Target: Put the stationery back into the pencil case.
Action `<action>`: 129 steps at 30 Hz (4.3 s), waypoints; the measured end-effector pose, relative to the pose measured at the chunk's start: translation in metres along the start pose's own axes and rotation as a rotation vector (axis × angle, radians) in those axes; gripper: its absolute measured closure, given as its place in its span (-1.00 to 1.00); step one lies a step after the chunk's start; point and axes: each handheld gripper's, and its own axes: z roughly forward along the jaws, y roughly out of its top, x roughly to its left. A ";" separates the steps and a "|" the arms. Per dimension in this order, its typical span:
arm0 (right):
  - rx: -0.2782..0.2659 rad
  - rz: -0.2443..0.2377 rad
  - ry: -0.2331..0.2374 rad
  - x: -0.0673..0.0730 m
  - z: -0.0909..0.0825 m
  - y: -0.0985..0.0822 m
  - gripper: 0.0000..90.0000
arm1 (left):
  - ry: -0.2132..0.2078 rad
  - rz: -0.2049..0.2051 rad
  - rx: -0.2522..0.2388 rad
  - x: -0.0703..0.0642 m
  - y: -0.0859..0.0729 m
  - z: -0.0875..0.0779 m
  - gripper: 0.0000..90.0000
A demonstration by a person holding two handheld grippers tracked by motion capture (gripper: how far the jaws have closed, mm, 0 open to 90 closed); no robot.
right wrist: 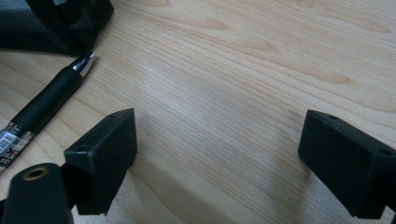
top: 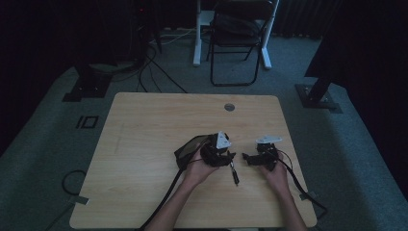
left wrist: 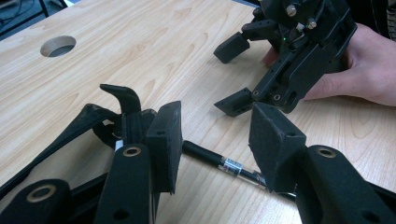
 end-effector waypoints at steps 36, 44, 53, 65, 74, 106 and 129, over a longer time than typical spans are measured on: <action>-0.001 -0.008 0.008 -0.002 -0.001 -0.001 -0.73 | -0.010 -0.021 0.132 -0.021 -0.024 0.054 0.46; -0.001 -0.008 0.008 -0.002 -0.001 -0.001 -0.73 | 0.017 -0.034 0.154 -0.017 -0.032 0.057 0.40; -0.001 -0.009 0.008 -0.002 -0.001 -0.001 -0.73 | 0.004 -0.039 0.170 -0.016 -0.037 0.057 0.49; 0.000 -0.006 0.008 -0.002 -0.001 -0.001 -0.73 | -0.024 -0.049 0.189 -0.010 -0.040 0.051 0.75; 0.000 -0.007 0.008 -0.002 -0.001 -0.001 -0.73 | -0.048 -0.045 0.209 -0.008 -0.043 0.044 0.66; -0.001 -0.009 0.008 -0.002 -0.001 -0.001 -0.73 | -0.080 -0.006 0.205 -0.006 -0.040 0.037 0.76; -0.001 -0.008 0.008 -0.002 -0.001 -0.001 -0.73 | -0.067 0.018 0.156 -0.008 -0.031 0.017 0.76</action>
